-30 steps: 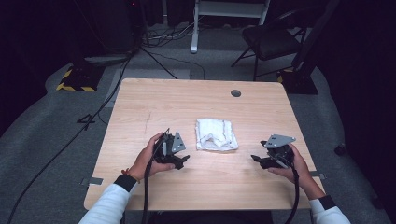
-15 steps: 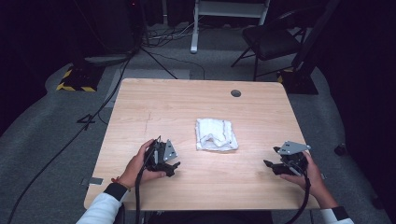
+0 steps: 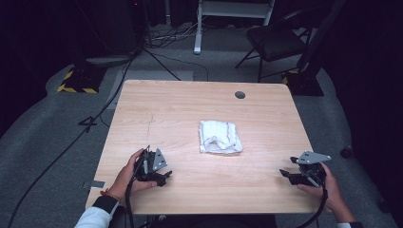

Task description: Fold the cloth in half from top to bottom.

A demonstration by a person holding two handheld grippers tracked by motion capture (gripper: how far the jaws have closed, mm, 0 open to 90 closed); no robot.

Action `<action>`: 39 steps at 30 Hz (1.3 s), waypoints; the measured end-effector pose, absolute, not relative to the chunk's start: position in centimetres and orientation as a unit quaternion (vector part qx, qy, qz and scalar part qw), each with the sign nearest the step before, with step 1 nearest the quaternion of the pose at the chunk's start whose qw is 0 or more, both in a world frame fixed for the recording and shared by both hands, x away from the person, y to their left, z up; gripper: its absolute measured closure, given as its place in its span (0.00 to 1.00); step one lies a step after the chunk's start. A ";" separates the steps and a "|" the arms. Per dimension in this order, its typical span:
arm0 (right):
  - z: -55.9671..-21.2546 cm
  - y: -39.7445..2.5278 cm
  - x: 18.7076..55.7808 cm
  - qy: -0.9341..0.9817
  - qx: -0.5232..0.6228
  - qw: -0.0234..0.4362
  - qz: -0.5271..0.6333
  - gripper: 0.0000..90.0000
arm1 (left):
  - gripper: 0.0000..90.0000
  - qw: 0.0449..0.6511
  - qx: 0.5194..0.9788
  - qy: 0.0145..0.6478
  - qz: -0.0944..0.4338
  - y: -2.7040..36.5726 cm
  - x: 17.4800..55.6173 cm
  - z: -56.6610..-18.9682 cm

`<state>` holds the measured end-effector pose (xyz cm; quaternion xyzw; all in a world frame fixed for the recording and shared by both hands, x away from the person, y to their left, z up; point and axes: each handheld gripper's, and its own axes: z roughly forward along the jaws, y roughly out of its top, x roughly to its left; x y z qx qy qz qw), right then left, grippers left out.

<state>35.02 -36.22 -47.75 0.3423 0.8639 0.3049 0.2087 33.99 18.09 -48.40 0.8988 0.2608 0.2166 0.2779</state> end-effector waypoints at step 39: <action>-50.3 -40.5 33.9 0.808 0.423 0.190 0.363 0.28 | 0.20 0.345 0.849 0.373 0.143 23.5 33.3 -50.4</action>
